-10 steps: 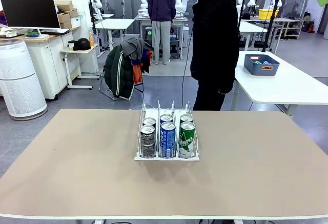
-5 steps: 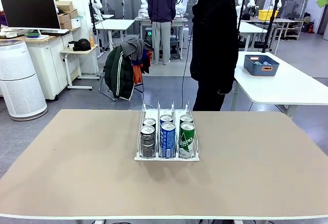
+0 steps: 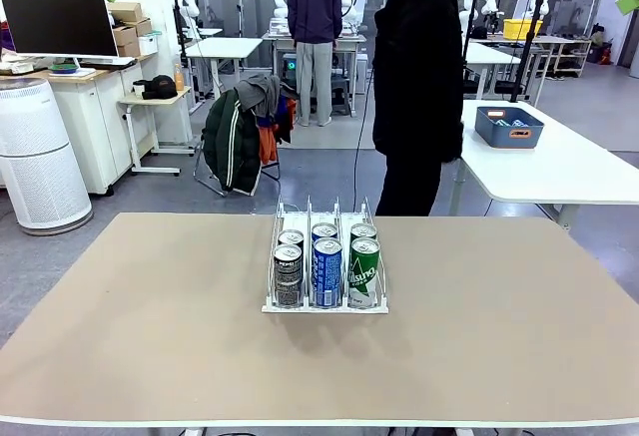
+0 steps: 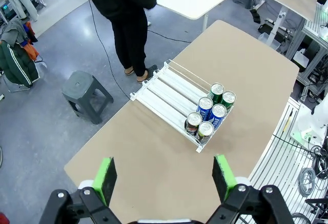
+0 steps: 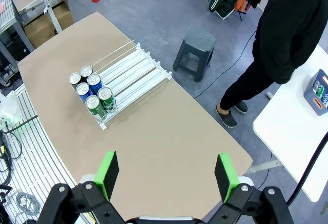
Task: Fill the beverage cans into the dispenser.
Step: Pick up the Pepsi coke handed by the human.
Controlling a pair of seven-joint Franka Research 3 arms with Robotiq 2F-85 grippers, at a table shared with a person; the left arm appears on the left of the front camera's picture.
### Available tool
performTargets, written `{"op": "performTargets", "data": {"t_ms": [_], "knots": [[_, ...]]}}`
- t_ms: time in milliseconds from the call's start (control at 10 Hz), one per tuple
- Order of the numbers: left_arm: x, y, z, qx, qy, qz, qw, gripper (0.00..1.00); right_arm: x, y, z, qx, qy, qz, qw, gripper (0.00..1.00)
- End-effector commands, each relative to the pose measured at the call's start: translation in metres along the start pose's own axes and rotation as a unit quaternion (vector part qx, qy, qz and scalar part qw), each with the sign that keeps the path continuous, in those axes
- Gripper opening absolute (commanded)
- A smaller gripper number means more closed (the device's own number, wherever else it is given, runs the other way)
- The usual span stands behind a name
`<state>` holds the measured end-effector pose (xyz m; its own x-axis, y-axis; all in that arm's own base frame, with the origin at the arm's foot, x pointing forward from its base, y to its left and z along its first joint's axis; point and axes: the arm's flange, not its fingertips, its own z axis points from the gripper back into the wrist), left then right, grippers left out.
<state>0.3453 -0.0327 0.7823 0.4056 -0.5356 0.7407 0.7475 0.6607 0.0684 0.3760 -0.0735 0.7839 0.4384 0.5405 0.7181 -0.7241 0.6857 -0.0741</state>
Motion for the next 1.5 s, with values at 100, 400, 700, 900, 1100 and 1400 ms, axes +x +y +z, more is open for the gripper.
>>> {"op": "performTargets", "data": {"t_ms": [100,400,700,900,1100,1400], "knots": [[-0.001,-0.0008,0.0001,0.001,-0.002,0.0,1.0,1.0,-0.0003,0.0011,-0.0009,0.004,-0.005,0.001,1.0,1.0],[-0.001,-0.0008,0.0001,0.001,-0.002,0.0,1.0,1.0,-0.0003,0.0011,-0.0009,0.004,-0.005,0.001,1.0,1.0],[-0.001,-0.0008,0.0001,0.001,-0.002,0.0,1.0,1.0,-0.0003,0.0011,-0.0009,0.004,-0.005,0.001,1.0,1.0],[-0.001,-0.0008,0.0001,0.001,-0.002,0.0,1.0,1.0,-0.0003,0.0011,-0.0009,0.004,-0.005,0.001,1.0,1.0],[-0.001,-0.0008,0.0001,0.001,-0.002,0.0,1.0,1.0,-0.0003,0.0011,-0.0009,0.004,-0.005,0.001,1.0,1.0],[-0.001,-0.0008,0.0001,0.001,-0.002,0.0,1.0,1.0,-0.0003,0.0011,-0.0009,0.004,-0.005,0.001,1.0,1.0]]}}
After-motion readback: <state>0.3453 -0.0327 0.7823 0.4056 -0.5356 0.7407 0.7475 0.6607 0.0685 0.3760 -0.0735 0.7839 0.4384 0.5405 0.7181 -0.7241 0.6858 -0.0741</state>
